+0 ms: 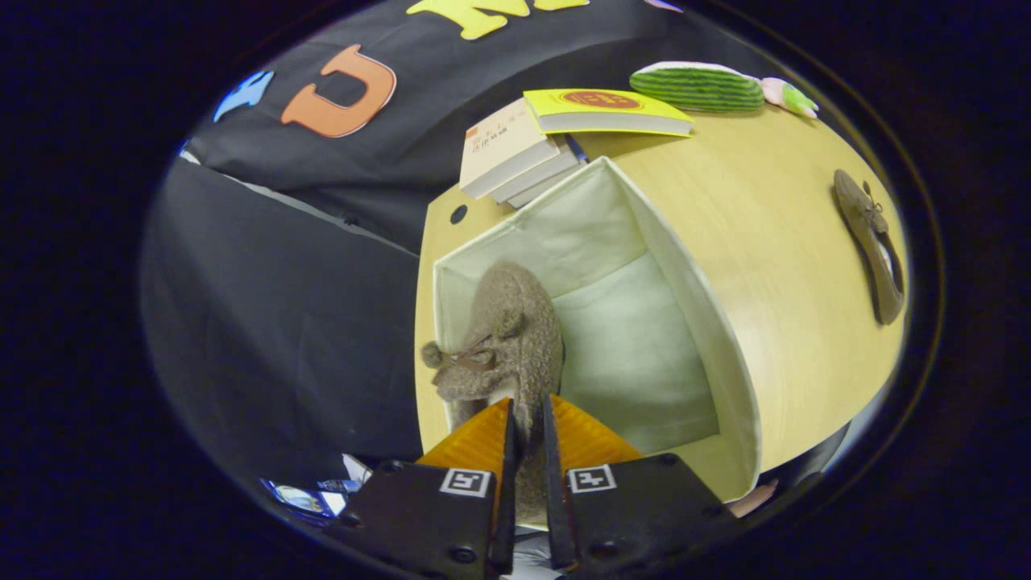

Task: Open the storage box then place both shoes into the box .Put the left shoe in first, then the right shoe, with the right side of both shoes facing outward in a uniform manner.

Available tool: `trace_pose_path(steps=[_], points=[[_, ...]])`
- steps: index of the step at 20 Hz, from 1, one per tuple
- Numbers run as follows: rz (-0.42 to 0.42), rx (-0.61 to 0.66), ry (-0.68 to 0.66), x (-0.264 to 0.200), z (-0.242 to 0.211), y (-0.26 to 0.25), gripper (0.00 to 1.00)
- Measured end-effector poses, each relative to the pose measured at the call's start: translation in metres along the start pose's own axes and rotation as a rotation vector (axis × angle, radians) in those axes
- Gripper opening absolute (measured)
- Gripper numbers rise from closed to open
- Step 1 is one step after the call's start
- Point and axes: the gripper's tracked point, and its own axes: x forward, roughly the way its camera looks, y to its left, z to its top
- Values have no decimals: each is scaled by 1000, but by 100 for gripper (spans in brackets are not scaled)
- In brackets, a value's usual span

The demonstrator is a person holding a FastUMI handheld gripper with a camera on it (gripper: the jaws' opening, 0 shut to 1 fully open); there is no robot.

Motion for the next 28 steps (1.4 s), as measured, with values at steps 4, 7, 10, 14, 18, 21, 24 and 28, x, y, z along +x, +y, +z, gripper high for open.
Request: trace_pose_path(steps=[4, 7, 10, 14, 18, 21, 24, 28], points=[[55, -38, -26, -9, 4, 15, 58], [38, -126, -70, -22, 3, 15, 89], [24, -187, -102, -44, 3, 15, 99], [-15, -277, -174, -87, 18, 3, 100], [-127, -369, -263, -146, 49, -41, 100], [-256, -434, -353, -196, 77, -92, 100], [-329, -432, -407, -237, 93, -140, 100], [-395, -405, -373, -256, 101, -214, 100]])
